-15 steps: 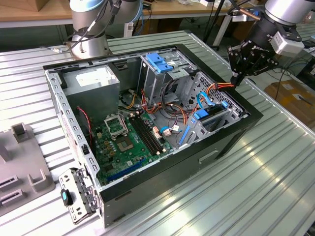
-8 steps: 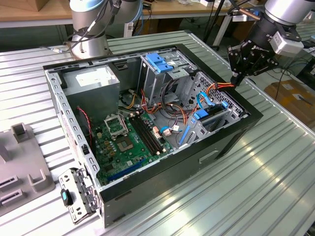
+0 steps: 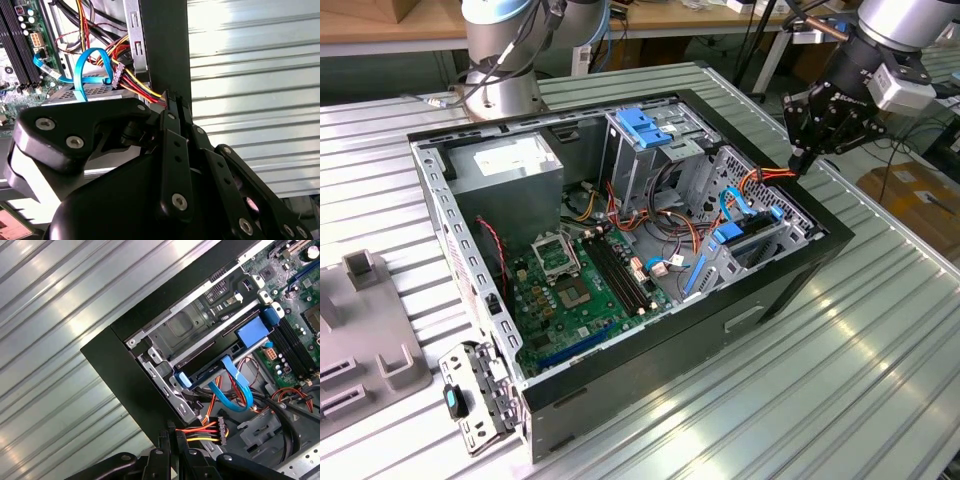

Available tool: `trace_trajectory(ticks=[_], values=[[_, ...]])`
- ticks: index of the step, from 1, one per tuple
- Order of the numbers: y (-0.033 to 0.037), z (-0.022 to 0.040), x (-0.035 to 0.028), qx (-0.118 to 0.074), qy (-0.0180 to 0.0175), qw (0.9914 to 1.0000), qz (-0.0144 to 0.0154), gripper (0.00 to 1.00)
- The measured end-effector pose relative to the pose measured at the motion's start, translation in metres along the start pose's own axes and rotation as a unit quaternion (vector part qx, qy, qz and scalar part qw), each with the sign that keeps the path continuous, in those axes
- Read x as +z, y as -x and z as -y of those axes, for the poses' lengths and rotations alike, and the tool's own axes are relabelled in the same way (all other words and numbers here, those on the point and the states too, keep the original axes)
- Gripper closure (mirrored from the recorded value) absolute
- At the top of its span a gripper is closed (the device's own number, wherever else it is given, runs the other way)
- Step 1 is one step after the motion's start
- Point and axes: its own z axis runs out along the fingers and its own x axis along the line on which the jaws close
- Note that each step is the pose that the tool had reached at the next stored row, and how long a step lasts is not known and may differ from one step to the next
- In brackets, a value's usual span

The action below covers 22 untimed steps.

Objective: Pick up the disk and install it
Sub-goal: 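Insert the second disk wire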

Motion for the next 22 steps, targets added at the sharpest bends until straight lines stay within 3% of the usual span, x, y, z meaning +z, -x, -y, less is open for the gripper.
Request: trace_trajectory(ticks=[4, 9, 11, 13, 15, 16, 22], values=[[0.0000, 0.0000, 0.0000, 0.040, 0.0006, 0.99919, -0.0032, 0.84], [0.0000, 0.0000, 0.0001, 0.081, 0.0020, 0.99668, -0.0072, 0.84], [0.0000, 0.0000, 0.0000, 0.102, 0.0026, 0.99471, -0.0091, 0.84], [0.0000, 0.0000, 0.0001, 0.115, 0.0029, 0.99328, -0.0102, 0.84], [0.0000, 0.0000, 0.0000, 0.139, 0.0034, 0.99018, -0.0122, 0.84], [0.0000, 0.0000, 0.0000, 0.142, 0.0035, 0.98980, -0.0124, 0.84], [0.0000, 0.0000, 0.0001, 0.143, 0.0034, 0.98960, -0.0125, 0.84]])
